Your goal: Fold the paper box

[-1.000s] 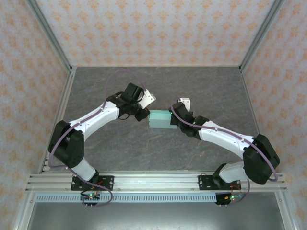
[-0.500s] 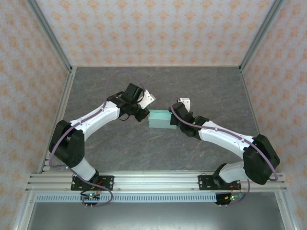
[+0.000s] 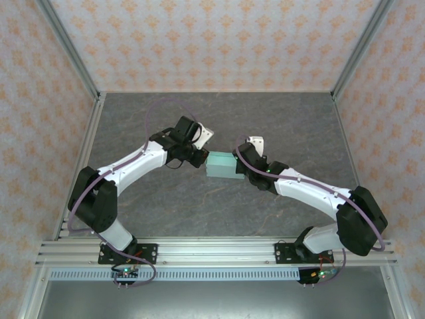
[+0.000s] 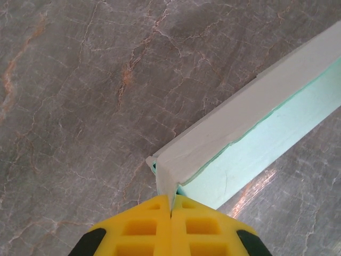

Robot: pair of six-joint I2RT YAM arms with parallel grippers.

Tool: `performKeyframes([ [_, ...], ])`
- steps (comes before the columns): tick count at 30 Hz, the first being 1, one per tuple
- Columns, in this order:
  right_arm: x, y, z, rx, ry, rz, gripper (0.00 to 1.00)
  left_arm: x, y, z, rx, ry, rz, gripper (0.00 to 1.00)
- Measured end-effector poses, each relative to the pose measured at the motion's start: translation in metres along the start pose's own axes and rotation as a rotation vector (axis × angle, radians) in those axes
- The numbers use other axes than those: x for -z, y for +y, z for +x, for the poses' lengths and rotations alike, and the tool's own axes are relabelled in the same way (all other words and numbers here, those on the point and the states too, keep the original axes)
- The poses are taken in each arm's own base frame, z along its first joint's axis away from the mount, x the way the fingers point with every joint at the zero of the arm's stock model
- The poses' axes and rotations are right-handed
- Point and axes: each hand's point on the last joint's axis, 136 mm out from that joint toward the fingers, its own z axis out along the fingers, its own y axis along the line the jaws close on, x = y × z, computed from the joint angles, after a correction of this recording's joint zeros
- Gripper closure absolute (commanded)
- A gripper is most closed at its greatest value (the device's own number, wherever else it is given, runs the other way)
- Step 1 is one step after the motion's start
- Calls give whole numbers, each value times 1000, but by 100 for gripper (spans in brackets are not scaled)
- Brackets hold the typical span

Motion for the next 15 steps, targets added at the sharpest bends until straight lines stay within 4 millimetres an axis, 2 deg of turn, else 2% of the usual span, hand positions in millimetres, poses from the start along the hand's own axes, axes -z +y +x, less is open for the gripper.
performKeyframes([
  [15, 0, -1, 0, -11, -3, 7, 100, -3, -1, -6, 228, -7, 3, 100],
])
